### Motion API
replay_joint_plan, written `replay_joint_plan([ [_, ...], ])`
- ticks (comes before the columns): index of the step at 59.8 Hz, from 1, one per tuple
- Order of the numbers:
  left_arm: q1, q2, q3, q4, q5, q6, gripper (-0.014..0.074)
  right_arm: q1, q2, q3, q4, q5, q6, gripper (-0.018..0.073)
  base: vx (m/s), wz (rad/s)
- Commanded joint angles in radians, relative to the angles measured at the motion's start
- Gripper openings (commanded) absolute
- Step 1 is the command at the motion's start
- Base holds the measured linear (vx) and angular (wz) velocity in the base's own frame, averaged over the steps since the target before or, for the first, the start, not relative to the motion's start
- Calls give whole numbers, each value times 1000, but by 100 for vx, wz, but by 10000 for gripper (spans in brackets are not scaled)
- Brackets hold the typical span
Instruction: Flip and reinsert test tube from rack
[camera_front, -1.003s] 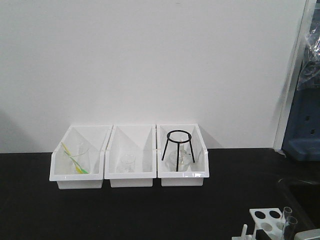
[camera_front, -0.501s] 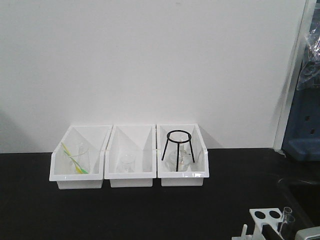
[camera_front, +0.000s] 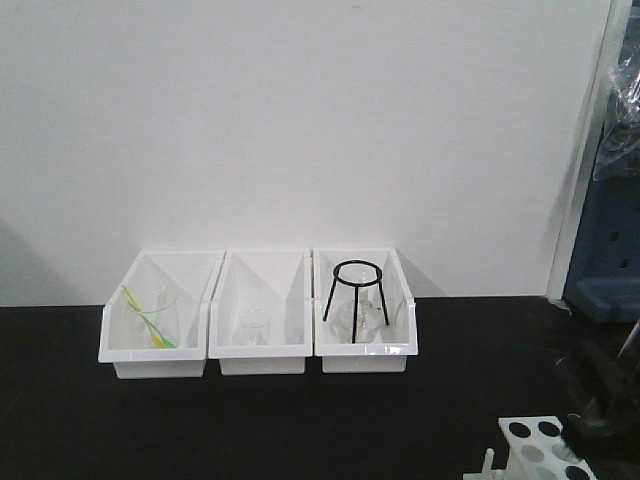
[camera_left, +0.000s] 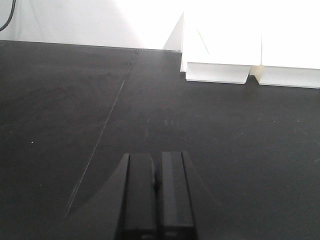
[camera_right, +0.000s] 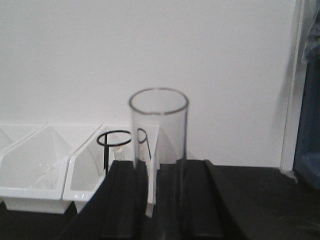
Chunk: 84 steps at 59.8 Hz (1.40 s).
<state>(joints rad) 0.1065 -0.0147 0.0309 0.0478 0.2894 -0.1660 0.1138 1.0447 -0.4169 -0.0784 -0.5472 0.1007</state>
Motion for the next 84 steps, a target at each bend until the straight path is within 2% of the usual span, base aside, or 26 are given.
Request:
replay_joint_plan([
  [1,-7,-3,2,-4,-87,0,-6,0,-83,-158,0,154,-1,-12,0,0],
  [9,-7,-3,2,-4,-87,0,-6,0,-108,-311,-13,375,-12,-12,0,0],
  [15,-7,-3,2,-4,-87,0,-6,0,-108,-359,-114,432,-66,-12,0,0],
  [20,-7,-3,2,-4,-87,0,-6,0,-108,-357,-328,447,-251,-12,0,0],
  [26,-7,-3,2,-4,-87,0,-6,0,-106,-357,-680,540,-557,-12,0,0],
  [29,-7,-3,2,-4,-87,0,-6,0,-106,-357,-807,588,-657,-12,0,0],
  [33,-7,-3,2,-4,-87,0,-6,0,-106,-357,-906,627,-710,-12,0,0],
  [36,-7,-3,2,-4,-87,0,-6,0,-106,-357,-937,633,-703,-12,0,0],
  [43,-7,-3,2,-4,-87,0,-6,0,-106,-357,-923,622,-646,-12,0,0],
  [46,-7,-3,2,-4,-87,0,-6,0,-107,-357,-887,611,-568,-12,0,0],
  [50,-7,-3,2,-4,-87,0,-6,0,-108,-367,-763,596,-362,-12,0,0],
  [56,-7,-3,2,-4,-87,0,-6,-10,-108,-369,-495,578,86,-12,0,0],
  [61,-7,-3,2,-4,-87,0,-6,-24,-105,-334,-399,489,322,-12,0,0],
  [65,-7,-3,2,-4,-87,0,-6,-25,-105,-278,-381,371,435,-12,0,0],
  [70,-7,-3,2,-4,-87,0,-6,-25,-105,-186,-398,196,430,-12,0,0],
  [77,-7,-3,2,-4,-87,0,-6,-25,-105,-32,-365,-47,289,-12,0,0],
  [84,-7,-3,2,-4,-87,0,-6,-24,-105,114,-144,-275,91,-12,0,0],
])
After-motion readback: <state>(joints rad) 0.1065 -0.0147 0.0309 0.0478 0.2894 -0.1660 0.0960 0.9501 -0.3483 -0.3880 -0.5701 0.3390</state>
